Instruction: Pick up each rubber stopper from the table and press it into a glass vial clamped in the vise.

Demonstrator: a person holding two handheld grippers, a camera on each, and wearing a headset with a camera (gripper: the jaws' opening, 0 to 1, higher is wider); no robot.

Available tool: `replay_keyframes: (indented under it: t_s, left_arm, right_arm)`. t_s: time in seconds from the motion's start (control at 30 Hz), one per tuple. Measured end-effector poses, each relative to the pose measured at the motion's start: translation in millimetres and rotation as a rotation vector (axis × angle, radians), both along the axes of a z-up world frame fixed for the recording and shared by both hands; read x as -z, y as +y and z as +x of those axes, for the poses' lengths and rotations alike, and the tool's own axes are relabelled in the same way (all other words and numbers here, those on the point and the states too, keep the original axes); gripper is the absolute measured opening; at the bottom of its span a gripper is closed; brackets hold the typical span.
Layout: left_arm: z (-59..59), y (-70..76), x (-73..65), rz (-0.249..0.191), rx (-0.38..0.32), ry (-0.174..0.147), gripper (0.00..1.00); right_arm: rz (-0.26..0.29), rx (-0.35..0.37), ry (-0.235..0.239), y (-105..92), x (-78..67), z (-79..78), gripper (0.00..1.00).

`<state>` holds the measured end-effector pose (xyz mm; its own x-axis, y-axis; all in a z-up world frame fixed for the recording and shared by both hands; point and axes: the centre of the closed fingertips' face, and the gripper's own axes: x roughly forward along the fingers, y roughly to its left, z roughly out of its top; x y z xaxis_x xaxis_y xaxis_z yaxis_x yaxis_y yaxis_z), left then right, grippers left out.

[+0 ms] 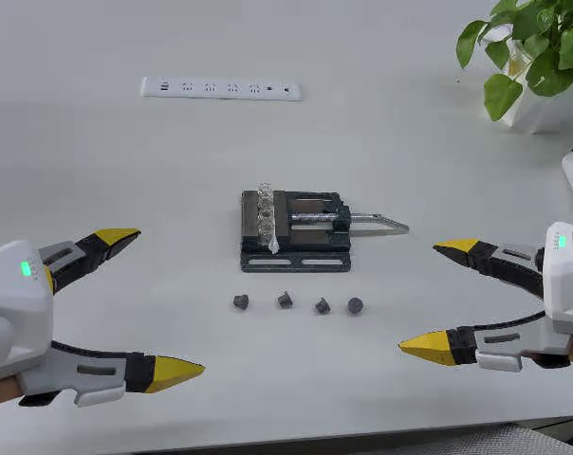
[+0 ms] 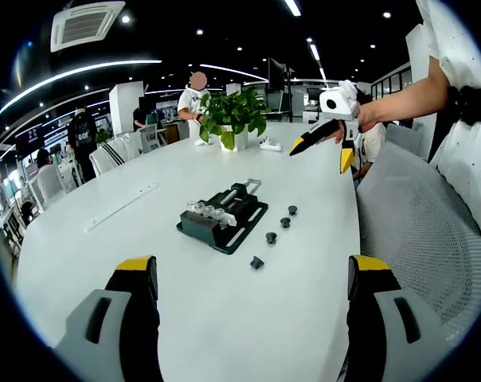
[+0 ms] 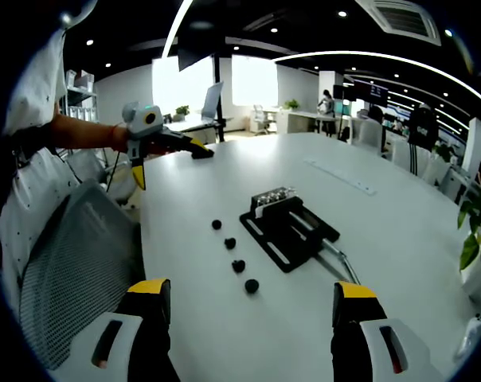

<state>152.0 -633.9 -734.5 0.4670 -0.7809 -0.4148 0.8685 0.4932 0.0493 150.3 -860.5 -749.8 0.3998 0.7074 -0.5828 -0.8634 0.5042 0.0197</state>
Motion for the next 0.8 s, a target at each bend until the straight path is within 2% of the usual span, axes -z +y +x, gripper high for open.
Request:
replay_keyframes:
  t_s: [0.8]
  left_arm:
    - [2.7, -2.0, -2.7, -0.012, 0.013, -0.003, 0.99]
  right_arm:
    - [-0.015, -0.003, -0.001, -3.7, -4.5, 1.5, 0.79]
